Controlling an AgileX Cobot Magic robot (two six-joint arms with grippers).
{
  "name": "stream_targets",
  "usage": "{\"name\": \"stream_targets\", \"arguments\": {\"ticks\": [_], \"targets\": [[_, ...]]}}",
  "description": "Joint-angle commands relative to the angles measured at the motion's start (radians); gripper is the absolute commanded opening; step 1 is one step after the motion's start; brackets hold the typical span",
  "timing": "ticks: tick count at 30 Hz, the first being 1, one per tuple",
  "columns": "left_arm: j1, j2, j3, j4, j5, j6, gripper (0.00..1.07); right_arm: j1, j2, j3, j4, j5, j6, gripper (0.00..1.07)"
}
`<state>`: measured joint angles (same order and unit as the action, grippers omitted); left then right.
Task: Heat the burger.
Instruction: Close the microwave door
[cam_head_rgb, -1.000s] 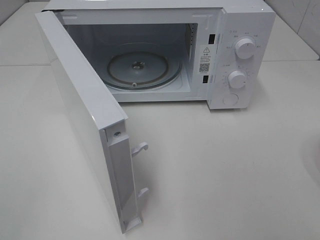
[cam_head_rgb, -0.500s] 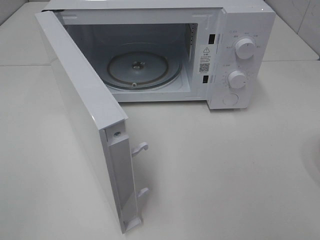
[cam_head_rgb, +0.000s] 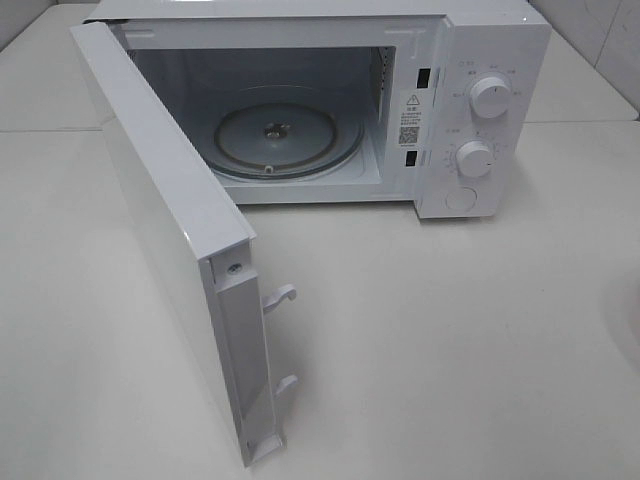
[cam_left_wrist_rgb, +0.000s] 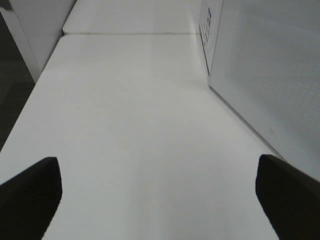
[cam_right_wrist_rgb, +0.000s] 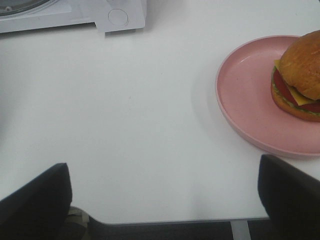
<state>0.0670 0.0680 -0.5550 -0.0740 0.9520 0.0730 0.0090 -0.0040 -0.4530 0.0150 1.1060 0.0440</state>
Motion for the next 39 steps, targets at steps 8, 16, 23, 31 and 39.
{"name": "stream_targets", "arguments": {"ticks": [8, 16, 23, 31, 39], "targets": [[0.001, 0.27, 0.023, 0.002, -0.453, -0.002, 1.0, -0.003, -0.032, 0.002, 0.003, -0.003, -0.007, 0.98], [0.001, 0.457, 0.198, 0.002, -0.918, -0.032, 0.99, -0.003, -0.032, 0.002, 0.003, -0.003, -0.007, 0.98], [0.001, 0.593, 0.309, 0.002, -1.219, -0.11, 0.77, -0.003, -0.032, 0.002, 0.003, -0.003, -0.007, 0.98], [0.001, 0.859, 0.322, 0.029, -1.515, -0.121, 0.0, -0.003, -0.032, 0.002, 0.003, -0.003, -0.007, 0.98], [0.001, 1.116, 0.321, 0.207, -1.771, -0.235, 0.0, -0.003, -0.032, 0.002, 0.003, -0.003, -0.007, 0.98]]}}
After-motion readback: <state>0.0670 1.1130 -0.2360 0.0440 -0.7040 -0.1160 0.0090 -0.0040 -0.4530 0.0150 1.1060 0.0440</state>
